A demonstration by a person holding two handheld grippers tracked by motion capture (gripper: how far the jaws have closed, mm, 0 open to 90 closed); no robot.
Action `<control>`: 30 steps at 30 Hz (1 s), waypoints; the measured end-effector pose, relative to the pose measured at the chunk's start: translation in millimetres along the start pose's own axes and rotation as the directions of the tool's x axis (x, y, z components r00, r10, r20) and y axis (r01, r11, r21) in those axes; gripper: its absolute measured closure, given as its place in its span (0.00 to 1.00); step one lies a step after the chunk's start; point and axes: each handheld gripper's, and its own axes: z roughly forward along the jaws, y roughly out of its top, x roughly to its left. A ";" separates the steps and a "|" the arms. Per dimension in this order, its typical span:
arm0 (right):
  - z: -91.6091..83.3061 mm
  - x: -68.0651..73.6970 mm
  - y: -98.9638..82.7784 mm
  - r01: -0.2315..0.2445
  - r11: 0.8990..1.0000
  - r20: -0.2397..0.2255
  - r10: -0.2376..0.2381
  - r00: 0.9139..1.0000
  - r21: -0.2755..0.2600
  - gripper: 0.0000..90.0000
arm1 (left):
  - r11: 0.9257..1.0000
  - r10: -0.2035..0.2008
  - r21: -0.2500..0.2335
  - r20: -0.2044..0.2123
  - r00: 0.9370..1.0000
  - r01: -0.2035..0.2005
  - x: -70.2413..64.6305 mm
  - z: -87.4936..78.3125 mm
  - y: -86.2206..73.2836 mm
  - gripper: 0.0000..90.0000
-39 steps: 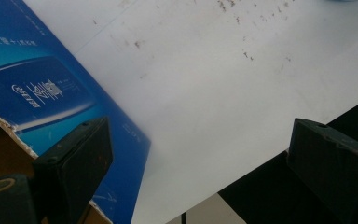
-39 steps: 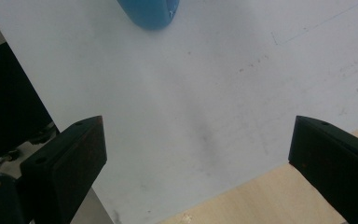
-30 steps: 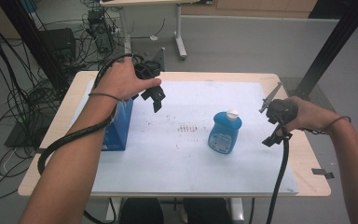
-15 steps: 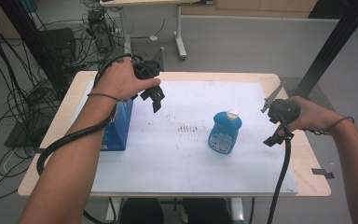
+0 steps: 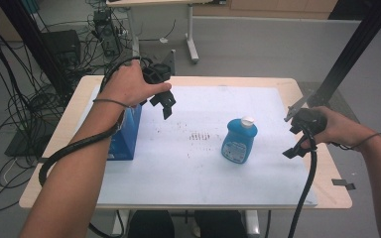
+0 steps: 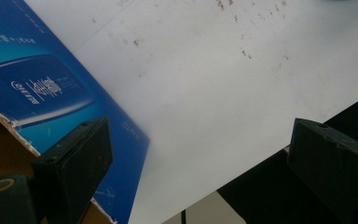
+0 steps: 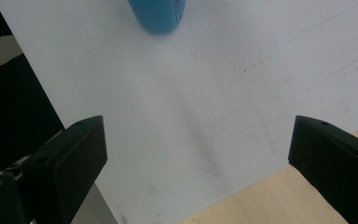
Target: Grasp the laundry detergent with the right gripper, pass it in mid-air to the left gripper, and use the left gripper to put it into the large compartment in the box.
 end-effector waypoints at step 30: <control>56.8 20.5 -84.8 -0.048 0.933 -0.015 0.045 0.999 -0.357 0.04 | 1.000 0.007 -0.002 0.019 1.000 -0.007 12.1 -0.4 1.6 0.08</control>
